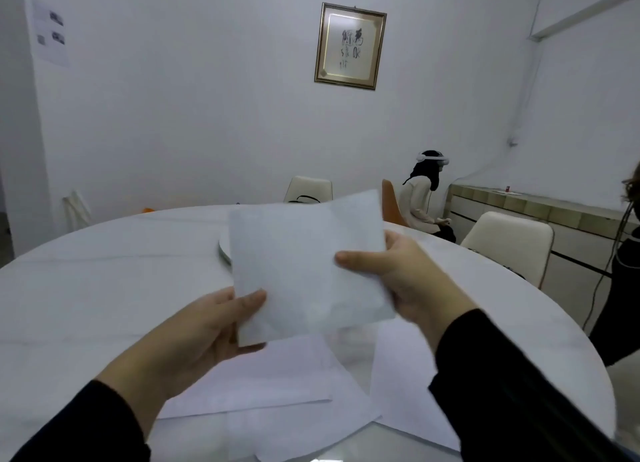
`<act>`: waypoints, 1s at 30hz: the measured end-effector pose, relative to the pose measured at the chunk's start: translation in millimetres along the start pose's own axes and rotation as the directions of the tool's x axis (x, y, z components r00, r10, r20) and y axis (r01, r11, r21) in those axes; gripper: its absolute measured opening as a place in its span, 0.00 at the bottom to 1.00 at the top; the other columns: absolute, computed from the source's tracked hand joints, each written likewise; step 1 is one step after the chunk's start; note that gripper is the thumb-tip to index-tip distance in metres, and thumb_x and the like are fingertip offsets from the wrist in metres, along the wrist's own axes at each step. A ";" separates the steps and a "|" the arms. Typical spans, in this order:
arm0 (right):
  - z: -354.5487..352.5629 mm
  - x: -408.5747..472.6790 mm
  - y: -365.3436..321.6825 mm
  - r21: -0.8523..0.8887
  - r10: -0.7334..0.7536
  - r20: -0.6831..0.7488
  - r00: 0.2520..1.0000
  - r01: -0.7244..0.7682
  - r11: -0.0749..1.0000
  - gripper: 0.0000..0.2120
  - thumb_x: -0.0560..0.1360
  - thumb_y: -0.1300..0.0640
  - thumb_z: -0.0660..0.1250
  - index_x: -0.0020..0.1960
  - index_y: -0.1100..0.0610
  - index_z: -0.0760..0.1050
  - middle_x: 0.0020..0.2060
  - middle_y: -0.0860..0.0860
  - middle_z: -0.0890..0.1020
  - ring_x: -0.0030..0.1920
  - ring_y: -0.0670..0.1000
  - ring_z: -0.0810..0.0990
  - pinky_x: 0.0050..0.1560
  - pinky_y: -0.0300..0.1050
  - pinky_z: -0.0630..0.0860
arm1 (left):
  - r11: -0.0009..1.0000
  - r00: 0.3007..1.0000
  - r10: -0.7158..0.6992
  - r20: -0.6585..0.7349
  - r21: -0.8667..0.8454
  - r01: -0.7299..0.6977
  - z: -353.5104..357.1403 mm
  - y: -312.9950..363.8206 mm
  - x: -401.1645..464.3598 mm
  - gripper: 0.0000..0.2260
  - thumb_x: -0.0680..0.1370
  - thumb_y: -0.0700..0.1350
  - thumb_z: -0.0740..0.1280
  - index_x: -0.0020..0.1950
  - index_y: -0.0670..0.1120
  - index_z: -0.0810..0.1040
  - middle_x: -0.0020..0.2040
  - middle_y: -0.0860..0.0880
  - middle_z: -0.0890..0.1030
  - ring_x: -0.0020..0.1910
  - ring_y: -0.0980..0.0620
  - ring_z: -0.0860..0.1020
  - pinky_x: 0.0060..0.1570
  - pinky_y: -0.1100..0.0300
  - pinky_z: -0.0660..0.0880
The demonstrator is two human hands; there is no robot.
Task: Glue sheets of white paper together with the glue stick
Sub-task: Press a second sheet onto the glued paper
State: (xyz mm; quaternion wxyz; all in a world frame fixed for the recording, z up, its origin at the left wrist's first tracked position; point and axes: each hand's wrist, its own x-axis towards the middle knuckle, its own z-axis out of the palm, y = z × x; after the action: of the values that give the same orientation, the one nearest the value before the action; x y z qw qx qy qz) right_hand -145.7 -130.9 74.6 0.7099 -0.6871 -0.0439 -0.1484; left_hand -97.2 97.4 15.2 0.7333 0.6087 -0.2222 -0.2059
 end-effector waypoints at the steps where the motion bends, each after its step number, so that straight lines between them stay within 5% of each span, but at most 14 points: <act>1: 7.7 3.1 13.1 0.007 0.026 -0.027 0.999 -0.026 1.000 0.17 0.60 0.69 0.76 0.48 0.62 0.80 0.43 0.59 0.86 0.39 0.56 0.85 0.39 0.49 0.82 | 0.999 0.997 -0.008 -0.079 0.046 0.011 -7.7 1.8 -1.9 0.26 0.55 0.55 0.80 0.47 0.45 0.83 0.50 0.45 0.86 0.43 0.50 0.85 0.37 0.59 0.82; 5: 22.9 9.5 58.0 0.062 0.225 -0.083 0.971 -0.220 0.973 0.10 0.68 0.67 0.74 0.48 0.66 0.80 0.44 0.60 0.86 0.41 0.58 0.85 0.49 0.54 0.82 | 0.955 0.915 -0.008 -0.403 0.268 0.126 -38.4 -1.6 -7.5 0.02 0.74 0.41 0.70 0.44 0.45 0.79 0.46 0.44 0.84 0.42 0.48 0.80 0.38 0.58 0.74; 7: 23.0 8.1 76.7 0.046 0.301 -0.101 0.948 -0.298 0.953 0.10 0.67 0.68 0.74 0.48 0.66 0.81 0.45 0.60 0.86 0.45 0.60 0.85 0.52 0.55 0.81 | 0.932 0.890 -0.022 -0.455 0.313 0.183 -54.8 -10.2 -12.5 0.03 0.76 0.39 0.67 0.43 0.43 0.78 0.42 0.43 0.84 0.42 0.44 0.81 0.40 0.55 0.75; 9: 23.6 5.8 93.7 -0.029 0.293 -0.147 0.945 -0.300 0.954 0.09 0.66 0.68 0.75 0.46 0.64 0.82 0.42 0.58 0.87 0.44 0.58 0.86 0.46 0.48 0.82 | 0.902 0.891 -0.050 -0.452 0.362 0.234 -70.4 -22.2 -16.1 0.08 0.77 0.40 0.67 0.39 0.40 0.79 0.38 0.42 0.84 0.39 0.40 0.81 0.44 0.51 0.76; 12: 26.6 3.7 109.9 -0.173 0.242 -0.224 0.944 -0.282 0.944 0.07 0.65 0.66 0.77 0.41 0.60 0.81 0.36 0.53 0.86 0.36 0.52 0.86 0.36 0.41 0.80 | 0.787 0.856 0.036 -0.516 0.542 0.293 -84.8 -38.0 -15.5 0.14 0.72 0.42 0.72 0.30 0.40 0.72 0.25 0.46 0.73 0.26 0.47 0.71 0.34 0.56 0.65; 16: 23.9 8.9 122.9 -0.343 0.202 -0.284 0.937 -0.296 0.892 0.10 0.62 0.60 0.79 0.40 0.59 0.81 0.35 0.54 0.85 0.38 0.54 0.86 0.42 0.48 0.83 | 0.735 0.808 0.104 -0.580 0.592 0.330 -83.0 -45.8 -15.3 0.08 0.68 0.41 0.76 0.32 0.41 0.79 0.23 0.48 0.77 0.25 0.46 0.72 0.29 0.59 0.67; 21: 20.3 9.8 129.3 -0.438 0.202 -0.284 0.937 -0.314 0.842 0.12 0.62 0.58 0.79 0.41 0.61 0.81 0.34 0.53 0.83 0.33 0.51 0.82 0.26 0.38 0.73 | 0.698 0.807 0.121 -0.577 0.628 0.344 -88.2 -53.1 -12.1 0.08 0.67 0.39 0.76 0.30 0.44 0.80 0.21 0.51 0.76 0.24 0.48 0.72 0.31 0.59 0.66; 27: 19.3 13.1 138.1 -0.516 0.197 -0.275 0.941 -0.317 0.796 0.22 0.59 0.56 0.80 0.45 0.68 0.79 0.33 0.51 0.74 0.32 0.50 0.73 0.35 0.40 0.74 | 0.608 0.826 0.150 -0.544 0.709 0.357 -93.6 -57.6 -10.5 0.09 0.66 0.38 0.77 0.28 0.45 0.80 0.28 0.48 0.80 0.32 0.45 0.77 0.36 0.58 0.69; 30: 19.1 11.8 137.4 -0.545 0.203 -0.247 0.947 -0.309 0.779 0.16 0.59 0.56 0.80 0.37 0.60 0.76 0.31 0.50 0.71 0.31 0.50 0.70 0.32 0.38 0.71 | 0.563 0.839 0.153 -0.522 0.744 0.360 -95.2 -58.0 -11.5 0.09 0.66 0.39 0.76 0.28 0.45 0.79 0.27 0.48 0.80 0.32 0.46 0.77 0.34 0.58 0.68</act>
State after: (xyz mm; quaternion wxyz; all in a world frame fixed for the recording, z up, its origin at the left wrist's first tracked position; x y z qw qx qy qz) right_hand -94.5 -112.2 -53.5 0.4825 -0.8533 0.1596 -0.1162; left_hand -53.5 170.2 -57.9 0.3827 0.9214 -0.0414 0.0536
